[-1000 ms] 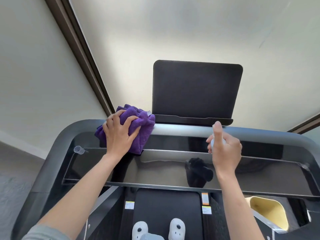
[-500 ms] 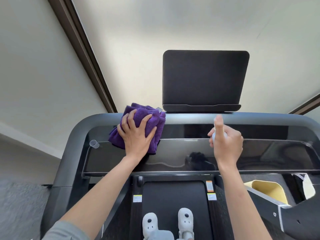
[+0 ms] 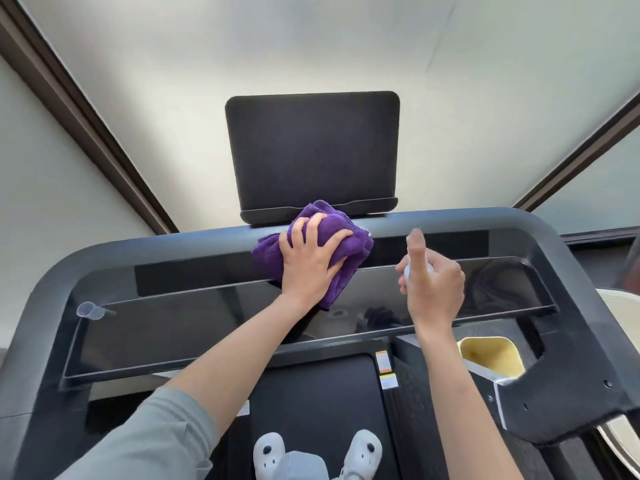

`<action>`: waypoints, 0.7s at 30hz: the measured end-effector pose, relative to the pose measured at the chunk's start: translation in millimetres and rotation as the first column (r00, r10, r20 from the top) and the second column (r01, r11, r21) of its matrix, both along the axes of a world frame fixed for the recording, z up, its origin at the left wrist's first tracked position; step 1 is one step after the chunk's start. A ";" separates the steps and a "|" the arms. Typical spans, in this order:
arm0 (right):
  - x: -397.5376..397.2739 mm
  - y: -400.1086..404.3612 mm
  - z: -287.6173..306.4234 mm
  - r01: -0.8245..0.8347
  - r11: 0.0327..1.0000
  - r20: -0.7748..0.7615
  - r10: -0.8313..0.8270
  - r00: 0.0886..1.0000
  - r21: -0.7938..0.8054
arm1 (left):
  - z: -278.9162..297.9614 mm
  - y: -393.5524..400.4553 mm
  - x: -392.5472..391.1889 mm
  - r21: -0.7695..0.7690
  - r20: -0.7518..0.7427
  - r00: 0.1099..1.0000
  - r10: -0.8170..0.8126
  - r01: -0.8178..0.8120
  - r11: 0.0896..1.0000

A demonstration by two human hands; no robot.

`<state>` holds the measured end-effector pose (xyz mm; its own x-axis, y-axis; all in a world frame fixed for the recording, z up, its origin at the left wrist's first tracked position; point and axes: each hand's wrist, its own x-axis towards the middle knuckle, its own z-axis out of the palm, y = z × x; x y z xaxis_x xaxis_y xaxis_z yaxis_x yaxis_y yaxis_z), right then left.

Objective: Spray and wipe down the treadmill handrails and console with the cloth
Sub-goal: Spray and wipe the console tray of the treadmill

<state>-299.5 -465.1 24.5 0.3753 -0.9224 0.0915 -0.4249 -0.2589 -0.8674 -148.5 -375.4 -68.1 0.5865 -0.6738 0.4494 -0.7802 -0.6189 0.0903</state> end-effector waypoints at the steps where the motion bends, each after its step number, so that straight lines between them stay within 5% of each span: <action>1: -6.2 -9.2 0.1 0.004 1.000 -0.007 -0.004 1.000 0.002 | 0.7 -12.0 -5.4 0.002 0.009 1.000 -0.006 0.006 1.000; 21: -124.4 -167.8 -19.4 0.205 0.973 0.012 -0.208 0.978 0.101 | 7.3 -259.3 -131.0 0.077 -0.034 0.960 -0.277 0.279 0.957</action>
<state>-423.9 -632.9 5.1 0.1745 -0.9847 0.0023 -0.4402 -0.0801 -0.8943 -279.5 -634.8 -60.9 0.3806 -0.8449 0.3758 -0.9207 -0.3841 0.0688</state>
